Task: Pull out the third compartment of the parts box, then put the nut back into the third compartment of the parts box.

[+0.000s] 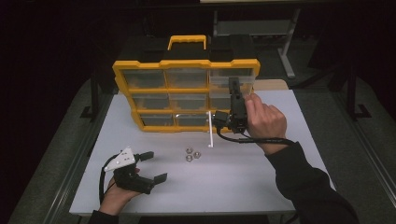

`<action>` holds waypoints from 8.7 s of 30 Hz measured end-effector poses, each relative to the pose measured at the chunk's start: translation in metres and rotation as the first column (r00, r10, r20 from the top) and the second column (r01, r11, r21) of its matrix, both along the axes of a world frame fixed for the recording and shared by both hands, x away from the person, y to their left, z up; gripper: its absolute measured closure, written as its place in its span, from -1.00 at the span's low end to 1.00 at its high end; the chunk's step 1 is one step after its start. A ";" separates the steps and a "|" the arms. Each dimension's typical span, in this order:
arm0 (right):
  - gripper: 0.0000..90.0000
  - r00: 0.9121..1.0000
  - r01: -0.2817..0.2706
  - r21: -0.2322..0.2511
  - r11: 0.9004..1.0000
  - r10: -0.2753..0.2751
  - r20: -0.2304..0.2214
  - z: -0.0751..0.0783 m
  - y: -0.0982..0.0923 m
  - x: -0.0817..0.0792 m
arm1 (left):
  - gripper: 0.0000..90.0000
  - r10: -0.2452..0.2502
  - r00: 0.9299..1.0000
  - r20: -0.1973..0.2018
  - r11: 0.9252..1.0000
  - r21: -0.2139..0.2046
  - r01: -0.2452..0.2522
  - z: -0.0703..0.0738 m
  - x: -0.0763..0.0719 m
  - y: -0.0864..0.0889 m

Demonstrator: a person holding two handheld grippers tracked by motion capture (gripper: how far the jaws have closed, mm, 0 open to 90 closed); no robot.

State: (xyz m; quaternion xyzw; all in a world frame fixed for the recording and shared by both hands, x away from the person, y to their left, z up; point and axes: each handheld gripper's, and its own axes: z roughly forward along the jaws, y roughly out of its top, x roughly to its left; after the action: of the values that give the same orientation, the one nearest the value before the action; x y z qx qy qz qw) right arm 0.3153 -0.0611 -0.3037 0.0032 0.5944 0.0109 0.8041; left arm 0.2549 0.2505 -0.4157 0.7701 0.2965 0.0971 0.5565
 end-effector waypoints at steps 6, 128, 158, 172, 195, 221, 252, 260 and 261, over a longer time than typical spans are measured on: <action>0.82 1.000 -0.006 0.003 1.000 0.006 0.001 0.000 0.000 -0.004 | -0.99 -0.001 1.000 0.007 1.000 0.014 0.001 -0.001 0.001 0.000; -0.75 0.996 -0.065 0.051 0.997 0.068 -0.053 -0.048 0.001 -0.061 | -0.99 0.031 0.999 0.017 1.000 0.001 -0.031 0.001 0.001 0.008; -0.98 0.982 -0.079 0.031 0.996 0.083 -0.167 -0.098 0.005 -0.066 | -0.99 0.032 0.999 0.023 0.999 0.011 -0.032 0.001 0.001 0.010; -1.00 0.965 -0.080 0.023 0.997 0.083 -0.248 -0.122 0.004 -0.062 | -0.99 0.028 0.999 0.027 0.999 0.023 -0.029 -0.001 0.000 0.010; -1.00 0.937 -0.075 0.072 0.995 0.095 -0.335 -0.151 -0.004 -0.056 | -0.99 0.033 0.999 0.026 0.999 0.027 -0.034 -0.001 0.000 0.010; -1.00 0.853 0.029 0.422 0.906 0.197 -0.483 -0.135 -0.031 -0.051 | -0.99 0.032 0.999 0.020 0.999 0.030 -0.032 -0.001 0.000 0.009; -1.00 0.675 0.258 0.780 0.569 0.472 -0.568 -0.118 -0.074 -0.036 | -0.99 0.026 0.999 0.023 0.999 0.033 -0.027 -0.001 -0.001 0.009; -1.00 0.619 0.319 0.825 0.467 0.556 -0.554 -0.115 -0.085 -0.029 | -0.99 0.024 0.999 0.021 0.999 0.029 -0.025 -0.002 0.000 0.007; -1.00 0.611 0.329 0.828 0.454 0.566 -0.553 -0.115 -0.087 -0.028 | -0.99 0.021 1.000 0.020 0.999 0.038 -0.021 -0.002 0.000 0.007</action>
State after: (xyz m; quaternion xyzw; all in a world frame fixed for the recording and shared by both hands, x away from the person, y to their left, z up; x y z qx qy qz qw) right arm 0.2874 -0.1481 -0.4184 0.3741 0.7796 0.3784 0.3304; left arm 0.2548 0.2579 -0.4174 0.7764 0.2972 0.1162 0.5435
